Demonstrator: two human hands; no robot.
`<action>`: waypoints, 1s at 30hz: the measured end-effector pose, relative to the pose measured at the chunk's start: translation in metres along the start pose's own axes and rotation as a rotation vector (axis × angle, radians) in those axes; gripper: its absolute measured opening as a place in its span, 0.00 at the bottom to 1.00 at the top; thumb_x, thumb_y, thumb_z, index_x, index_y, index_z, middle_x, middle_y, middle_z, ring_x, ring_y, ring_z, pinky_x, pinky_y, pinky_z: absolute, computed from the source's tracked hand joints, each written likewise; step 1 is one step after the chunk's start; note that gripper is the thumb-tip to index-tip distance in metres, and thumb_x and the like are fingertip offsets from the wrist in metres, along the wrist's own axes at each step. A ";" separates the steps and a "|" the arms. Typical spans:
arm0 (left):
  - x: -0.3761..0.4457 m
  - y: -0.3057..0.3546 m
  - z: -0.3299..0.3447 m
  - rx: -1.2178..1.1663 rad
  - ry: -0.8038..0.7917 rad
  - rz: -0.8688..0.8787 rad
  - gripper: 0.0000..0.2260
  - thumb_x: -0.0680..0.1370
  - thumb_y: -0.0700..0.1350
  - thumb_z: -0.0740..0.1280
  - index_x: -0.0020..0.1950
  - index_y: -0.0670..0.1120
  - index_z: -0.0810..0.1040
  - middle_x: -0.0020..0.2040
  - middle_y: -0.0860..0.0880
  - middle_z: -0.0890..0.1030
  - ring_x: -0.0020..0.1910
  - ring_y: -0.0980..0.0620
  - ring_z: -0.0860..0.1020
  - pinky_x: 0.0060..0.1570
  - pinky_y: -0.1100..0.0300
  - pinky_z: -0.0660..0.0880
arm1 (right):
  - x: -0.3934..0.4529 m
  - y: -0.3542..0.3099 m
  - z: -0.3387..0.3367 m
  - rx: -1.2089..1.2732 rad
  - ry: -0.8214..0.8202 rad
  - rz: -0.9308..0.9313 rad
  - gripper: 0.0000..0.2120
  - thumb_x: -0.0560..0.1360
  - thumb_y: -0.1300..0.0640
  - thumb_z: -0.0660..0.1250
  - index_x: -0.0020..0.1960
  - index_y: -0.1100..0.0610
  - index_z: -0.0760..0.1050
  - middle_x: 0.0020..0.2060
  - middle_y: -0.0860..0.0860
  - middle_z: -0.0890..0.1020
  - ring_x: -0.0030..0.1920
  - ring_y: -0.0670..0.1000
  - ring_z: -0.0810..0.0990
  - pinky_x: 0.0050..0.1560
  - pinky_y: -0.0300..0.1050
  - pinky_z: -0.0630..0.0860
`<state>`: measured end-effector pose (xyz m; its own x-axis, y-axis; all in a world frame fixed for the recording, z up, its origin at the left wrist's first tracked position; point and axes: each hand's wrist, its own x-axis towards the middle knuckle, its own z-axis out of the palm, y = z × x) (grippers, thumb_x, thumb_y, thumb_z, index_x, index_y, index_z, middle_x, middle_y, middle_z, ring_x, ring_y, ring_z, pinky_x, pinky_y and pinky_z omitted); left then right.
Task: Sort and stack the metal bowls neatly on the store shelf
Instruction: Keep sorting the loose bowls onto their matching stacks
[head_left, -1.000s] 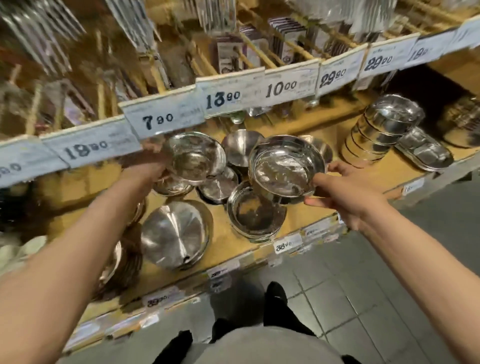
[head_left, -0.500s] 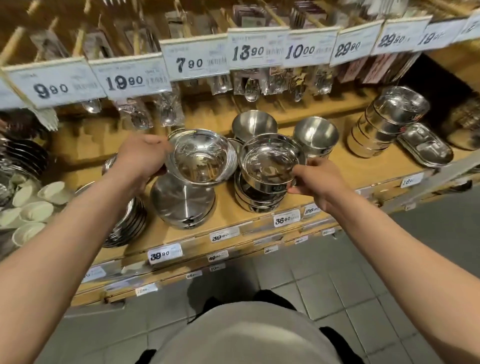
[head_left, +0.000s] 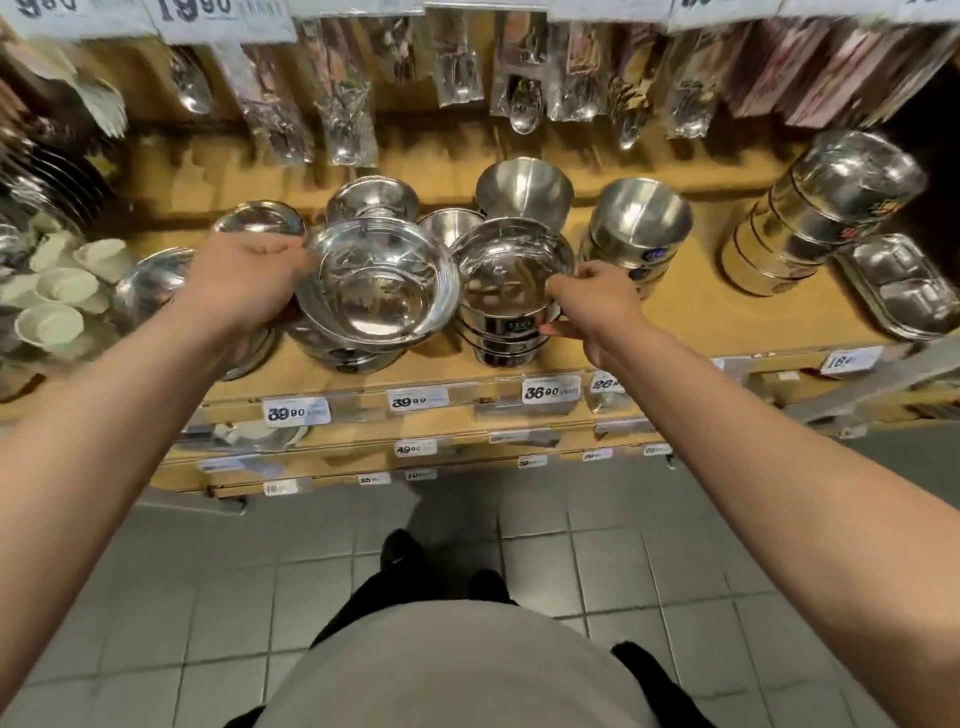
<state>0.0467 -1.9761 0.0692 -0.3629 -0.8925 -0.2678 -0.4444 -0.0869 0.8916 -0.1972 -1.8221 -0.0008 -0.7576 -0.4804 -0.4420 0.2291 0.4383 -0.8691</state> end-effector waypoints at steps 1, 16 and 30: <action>-0.005 -0.002 0.000 -0.012 -0.004 -0.004 0.19 0.77 0.39 0.71 0.29 0.57 0.86 0.27 0.55 0.83 0.23 0.60 0.79 0.23 0.68 0.74 | 0.002 0.000 0.000 -0.005 -0.003 0.006 0.07 0.72 0.63 0.68 0.50 0.59 0.77 0.46 0.56 0.81 0.30 0.54 0.85 0.43 0.58 0.86; -0.041 -0.019 -0.002 -0.049 0.057 -0.096 0.10 0.79 0.39 0.69 0.40 0.49 0.84 0.30 0.53 0.84 0.28 0.55 0.82 0.28 0.65 0.79 | 0.017 0.002 -0.006 -0.052 -0.046 0.026 0.07 0.76 0.57 0.70 0.48 0.61 0.78 0.38 0.51 0.74 0.38 0.51 0.76 0.38 0.52 0.86; -0.042 -0.031 0.004 -0.042 0.084 -0.161 0.08 0.79 0.42 0.70 0.41 0.48 0.84 0.33 0.52 0.86 0.33 0.55 0.83 0.40 0.60 0.83 | 0.028 0.001 -0.007 -0.096 -0.050 -0.018 0.09 0.76 0.62 0.71 0.54 0.65 0.79 0.59 0.63 0.82 0.32 0.57 0.85 0.36 0.54 0.86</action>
<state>0.0718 -1.9344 0.0514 -0.2190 -0.8994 -0.3784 -0.4559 -0.2486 0.8546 -0.2227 -1.8296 -0.0125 -0.7291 -0.5247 -0.4394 0.1547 0.4992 -0.8526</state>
